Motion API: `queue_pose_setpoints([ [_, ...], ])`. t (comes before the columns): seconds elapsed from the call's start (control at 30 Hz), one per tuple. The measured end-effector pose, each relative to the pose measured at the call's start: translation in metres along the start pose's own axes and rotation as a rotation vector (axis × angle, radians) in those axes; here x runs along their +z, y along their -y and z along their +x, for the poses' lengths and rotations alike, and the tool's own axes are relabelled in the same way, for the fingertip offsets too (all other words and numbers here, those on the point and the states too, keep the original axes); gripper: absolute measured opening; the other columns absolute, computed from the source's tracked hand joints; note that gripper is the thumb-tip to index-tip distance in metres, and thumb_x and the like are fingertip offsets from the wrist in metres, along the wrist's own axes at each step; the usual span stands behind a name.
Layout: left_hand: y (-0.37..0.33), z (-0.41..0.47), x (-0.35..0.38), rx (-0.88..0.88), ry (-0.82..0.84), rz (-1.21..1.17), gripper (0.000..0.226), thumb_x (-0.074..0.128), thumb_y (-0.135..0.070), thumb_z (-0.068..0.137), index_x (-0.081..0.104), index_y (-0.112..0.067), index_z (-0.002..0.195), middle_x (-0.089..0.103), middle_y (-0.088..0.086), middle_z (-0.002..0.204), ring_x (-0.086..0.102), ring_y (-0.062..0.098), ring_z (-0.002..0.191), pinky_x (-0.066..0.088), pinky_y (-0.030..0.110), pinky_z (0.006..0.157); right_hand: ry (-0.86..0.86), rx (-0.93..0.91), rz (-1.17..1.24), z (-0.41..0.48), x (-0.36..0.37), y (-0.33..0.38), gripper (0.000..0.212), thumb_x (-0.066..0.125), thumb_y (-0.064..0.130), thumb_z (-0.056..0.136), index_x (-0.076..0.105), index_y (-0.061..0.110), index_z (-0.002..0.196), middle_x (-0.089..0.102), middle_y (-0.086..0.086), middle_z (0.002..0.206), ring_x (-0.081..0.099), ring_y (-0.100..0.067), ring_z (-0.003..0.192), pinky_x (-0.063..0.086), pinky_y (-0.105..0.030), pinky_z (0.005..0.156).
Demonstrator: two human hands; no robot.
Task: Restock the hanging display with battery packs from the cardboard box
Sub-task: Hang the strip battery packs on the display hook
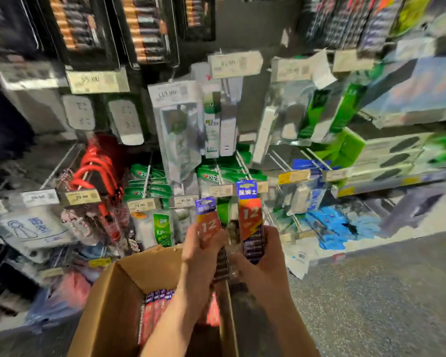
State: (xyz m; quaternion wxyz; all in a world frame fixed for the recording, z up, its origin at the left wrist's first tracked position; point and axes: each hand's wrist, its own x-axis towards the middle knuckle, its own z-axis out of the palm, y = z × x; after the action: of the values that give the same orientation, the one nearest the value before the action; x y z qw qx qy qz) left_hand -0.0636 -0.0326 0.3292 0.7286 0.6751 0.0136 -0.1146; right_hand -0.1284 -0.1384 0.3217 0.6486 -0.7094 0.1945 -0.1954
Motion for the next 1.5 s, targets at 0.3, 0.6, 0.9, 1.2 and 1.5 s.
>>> queue_pose_setpoints([
  [0.3,-0.051,-0.055,0.106,0.207,0.08,-0.066,0.023,0.067,-0.014,0.096,0.056,-0.015,0.116,0.074,0.003,0.098,0.069,0.013,0.09,0.051,0.029,0.083,-0.179,-0.234,-0.153,0.006,-0.135,0.049,0.041,0.079,0.015,0.068,0.048,0.025,0.094,0.059,0.001,0.07,0.056,-0.01,0.059,0.05,-0.024,0.057],
  [0.6,-0.103,-0.102,0.201,0.361,0.192,-0.118,0.022,0.063,-0.017,0.099,0.05,-0.009,0.115,0.068,0.01,0.091,0.069,0.019,0.077,0.058,0.041,0.07,-0.147,-0.314,-0.064,0.008,-0.246,0.096,0.05,0.077,-0.006,0.075,0.048,0.025,0.102,0.063,0.006,0.081,0.057,-0.003,0.064,0.045,-0.013,0.061],
  [0.9,-0.162,-0.119,0.26,0.444,0.293,-0.186,0.019,0.058,-0.016,0.101,0.05,-0.013,0.118,0.066,0.008,0.091,0.064,0.026,0.067,0.059,0.042,0.057,-0.152,-0.437,-0.052,0.021,-0.305,0.151,0.049,0.076,0.001,0.077,0.047,0.029,0.105,0.059,0.003,0.085,0.057,-0.011,0.069,0.047,-0.016,0.059],
  [1.2,-0.219,-0.068,0.289,0.533,0.326,-0.182,0.02,0.058,-0.016,0.101,0.052,-0.013,0.12,0.067,0.006,0.094,0.063,0.025,0.068,0.056,0.037,0.055,-0.129,-0.492,-0.074,0.09,-0.307,0.184,0.048,0.077,0.011,0.082,0.046,0.034,0.111,0.063,0.004,0.09,0.061,-0.012,0.072,0.051,-0.021,0.061],
  [1.5,-0.285,0.031,0.296,0.556,0.321,-0.249,0.019,0.058,-0.007,0.099,0.057,-0.014,0.117,0.076,0.003,0.101,0.064,0.025,0.06,0.055,0.035,0.051,-0.079,-0.516,-0.074,0.201,-0.266,0.209,0.061,0.074,0.016,0.089,0.033,0.042,0.126,0.059,0.013,0.116,0.064,-0.003,0.09,0.052,-0.016,0.071],
])
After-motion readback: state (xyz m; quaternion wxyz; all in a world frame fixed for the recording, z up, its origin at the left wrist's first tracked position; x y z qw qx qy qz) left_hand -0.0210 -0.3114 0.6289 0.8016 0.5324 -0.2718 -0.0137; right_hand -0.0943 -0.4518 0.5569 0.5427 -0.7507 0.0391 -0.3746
